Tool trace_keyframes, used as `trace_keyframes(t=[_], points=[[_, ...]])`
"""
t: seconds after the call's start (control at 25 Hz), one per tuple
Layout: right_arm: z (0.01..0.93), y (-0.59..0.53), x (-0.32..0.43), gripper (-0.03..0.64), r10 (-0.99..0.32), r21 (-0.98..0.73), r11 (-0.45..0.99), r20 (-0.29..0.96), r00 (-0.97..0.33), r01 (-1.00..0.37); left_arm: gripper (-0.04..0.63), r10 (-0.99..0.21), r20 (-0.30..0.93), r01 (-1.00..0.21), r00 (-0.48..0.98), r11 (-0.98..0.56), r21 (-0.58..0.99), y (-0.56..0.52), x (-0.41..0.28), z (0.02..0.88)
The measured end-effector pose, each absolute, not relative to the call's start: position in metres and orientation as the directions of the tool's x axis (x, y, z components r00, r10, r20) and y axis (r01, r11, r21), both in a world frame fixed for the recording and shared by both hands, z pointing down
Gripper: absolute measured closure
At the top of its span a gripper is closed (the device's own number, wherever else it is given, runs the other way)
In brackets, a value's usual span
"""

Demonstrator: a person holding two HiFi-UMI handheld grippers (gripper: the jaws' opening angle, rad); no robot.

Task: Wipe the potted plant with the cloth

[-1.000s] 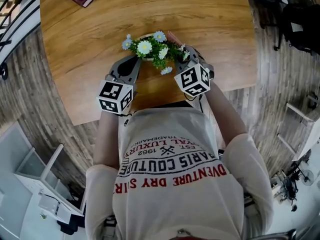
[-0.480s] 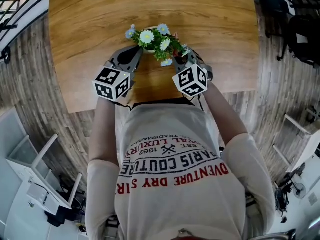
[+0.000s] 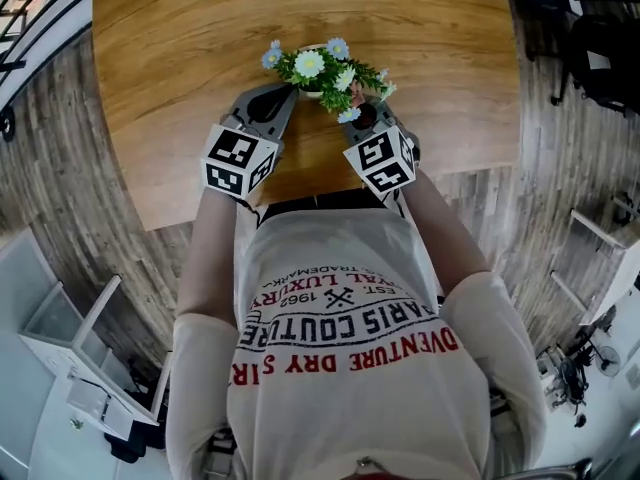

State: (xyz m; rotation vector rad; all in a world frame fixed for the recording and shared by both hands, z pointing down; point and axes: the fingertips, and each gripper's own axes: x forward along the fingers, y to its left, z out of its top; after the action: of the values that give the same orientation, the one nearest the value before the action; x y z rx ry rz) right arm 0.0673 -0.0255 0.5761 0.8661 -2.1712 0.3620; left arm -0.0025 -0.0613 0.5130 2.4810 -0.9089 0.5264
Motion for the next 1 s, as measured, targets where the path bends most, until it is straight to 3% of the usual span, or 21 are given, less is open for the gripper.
trace_keyframes(t=[0.6, 1.0], points=[[0.566, -0.017, 0.006, 0.581, -0.512, -0.095, 0.607, 0.713, -0.479, -0.789, 0.578, -0.338, 0.454, -0.490, 0.825, -0.828, 0.273, -0.056, -0.002, 0.513], [0.555, -0.014, -0.036, 0.581, -0.519, -0.112, 0.635, 0.671, -0.530, -0.764, 0.578, -0.284, 0.433, -0.428, 0.856, -0.858, 0.285, -0.056, -0.001, 0.512]])
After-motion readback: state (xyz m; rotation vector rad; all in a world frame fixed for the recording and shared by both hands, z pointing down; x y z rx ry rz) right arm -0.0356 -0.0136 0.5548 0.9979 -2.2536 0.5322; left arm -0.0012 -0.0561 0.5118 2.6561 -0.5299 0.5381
